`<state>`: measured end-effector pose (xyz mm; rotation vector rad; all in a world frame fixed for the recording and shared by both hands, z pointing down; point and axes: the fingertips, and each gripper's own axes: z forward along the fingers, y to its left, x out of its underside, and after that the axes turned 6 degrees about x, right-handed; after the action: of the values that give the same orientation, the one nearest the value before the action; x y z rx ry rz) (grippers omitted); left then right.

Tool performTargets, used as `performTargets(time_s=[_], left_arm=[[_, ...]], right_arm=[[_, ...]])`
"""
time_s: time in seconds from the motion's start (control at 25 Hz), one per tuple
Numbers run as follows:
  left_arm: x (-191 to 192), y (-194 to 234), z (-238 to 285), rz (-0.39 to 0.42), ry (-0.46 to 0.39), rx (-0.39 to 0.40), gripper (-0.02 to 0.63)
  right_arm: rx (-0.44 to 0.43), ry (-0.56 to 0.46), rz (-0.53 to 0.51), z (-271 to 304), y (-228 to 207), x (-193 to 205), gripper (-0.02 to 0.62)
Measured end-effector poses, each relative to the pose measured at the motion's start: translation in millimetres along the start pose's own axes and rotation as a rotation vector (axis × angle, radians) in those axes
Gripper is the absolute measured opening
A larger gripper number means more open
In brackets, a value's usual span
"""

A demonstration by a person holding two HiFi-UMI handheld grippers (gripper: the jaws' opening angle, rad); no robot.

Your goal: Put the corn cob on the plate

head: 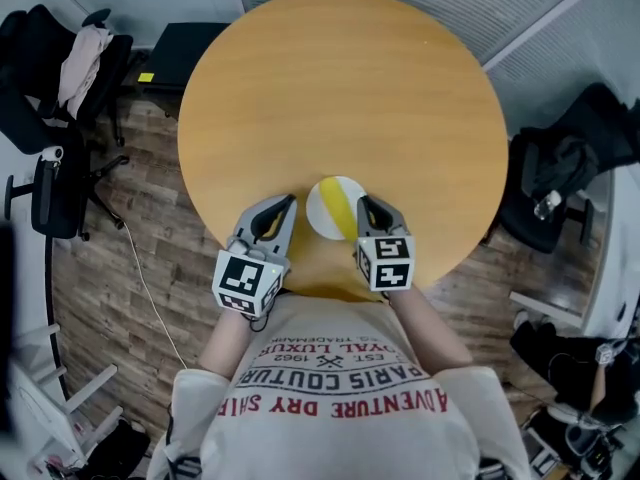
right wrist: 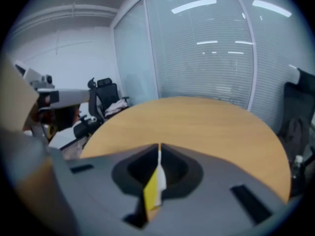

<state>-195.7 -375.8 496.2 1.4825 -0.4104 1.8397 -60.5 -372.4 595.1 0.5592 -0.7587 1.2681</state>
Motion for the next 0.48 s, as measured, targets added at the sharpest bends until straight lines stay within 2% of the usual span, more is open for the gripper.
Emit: performTargets(time_s=[0.16, 0.48], left_arm=[[-23, -20, -7, 0.008, -0.048, -0.009, 0.032], [-61, -47, -18, 0.072, -0.135, -0.033, 0.032]], right_arm=[[-0.019, -0.100, -0.028, -27, -4, -20, 0.029], [-0.089, -0.381, -0.089, -98, -2, -79, 0.028]])
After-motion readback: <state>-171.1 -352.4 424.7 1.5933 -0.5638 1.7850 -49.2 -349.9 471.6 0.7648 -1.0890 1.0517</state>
